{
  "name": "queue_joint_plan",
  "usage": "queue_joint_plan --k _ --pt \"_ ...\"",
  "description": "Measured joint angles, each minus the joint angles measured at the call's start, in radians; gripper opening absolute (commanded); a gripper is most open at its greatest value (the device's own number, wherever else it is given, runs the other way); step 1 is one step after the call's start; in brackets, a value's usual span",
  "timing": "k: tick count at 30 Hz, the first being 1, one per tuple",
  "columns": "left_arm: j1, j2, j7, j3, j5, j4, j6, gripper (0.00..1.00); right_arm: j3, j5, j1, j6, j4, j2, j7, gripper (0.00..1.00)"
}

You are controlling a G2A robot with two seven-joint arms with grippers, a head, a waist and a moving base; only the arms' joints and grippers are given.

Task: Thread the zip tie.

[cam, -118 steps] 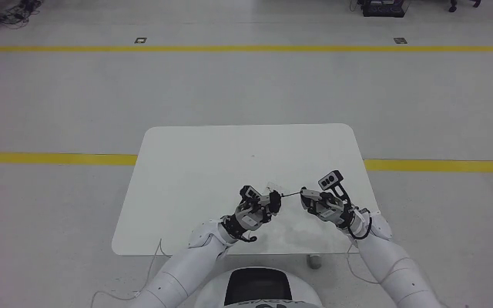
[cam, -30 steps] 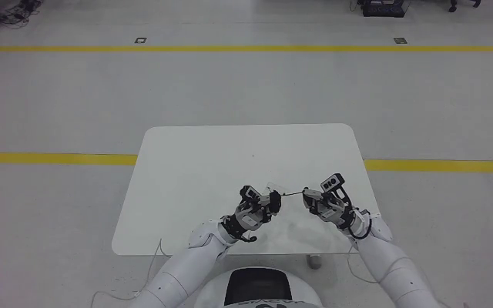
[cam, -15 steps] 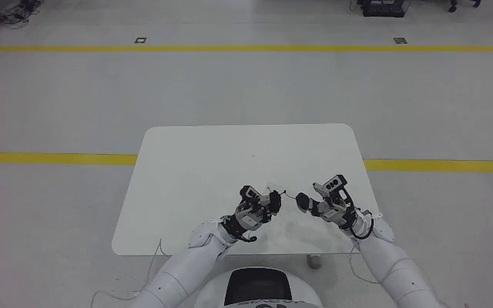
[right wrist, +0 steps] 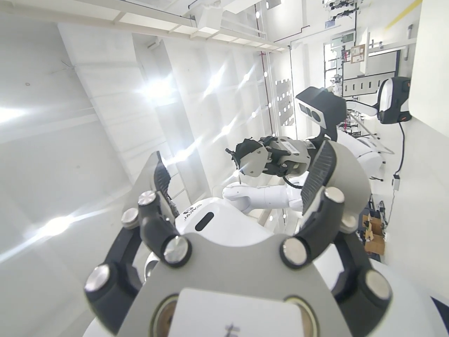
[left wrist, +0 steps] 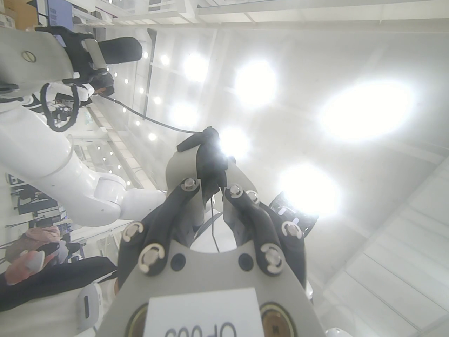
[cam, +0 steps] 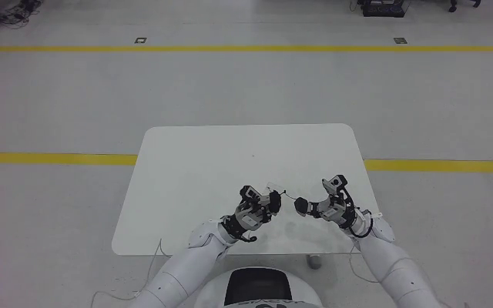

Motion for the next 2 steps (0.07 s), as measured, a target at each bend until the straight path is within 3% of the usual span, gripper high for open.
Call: queue_joint_plan --k 2 --pt "0.0 0.0 0.0 0.0 0.0 0.0 0.0 0.0 0.0 0.0 0.0 0.0 0.0 0.0 0.0 1.0"
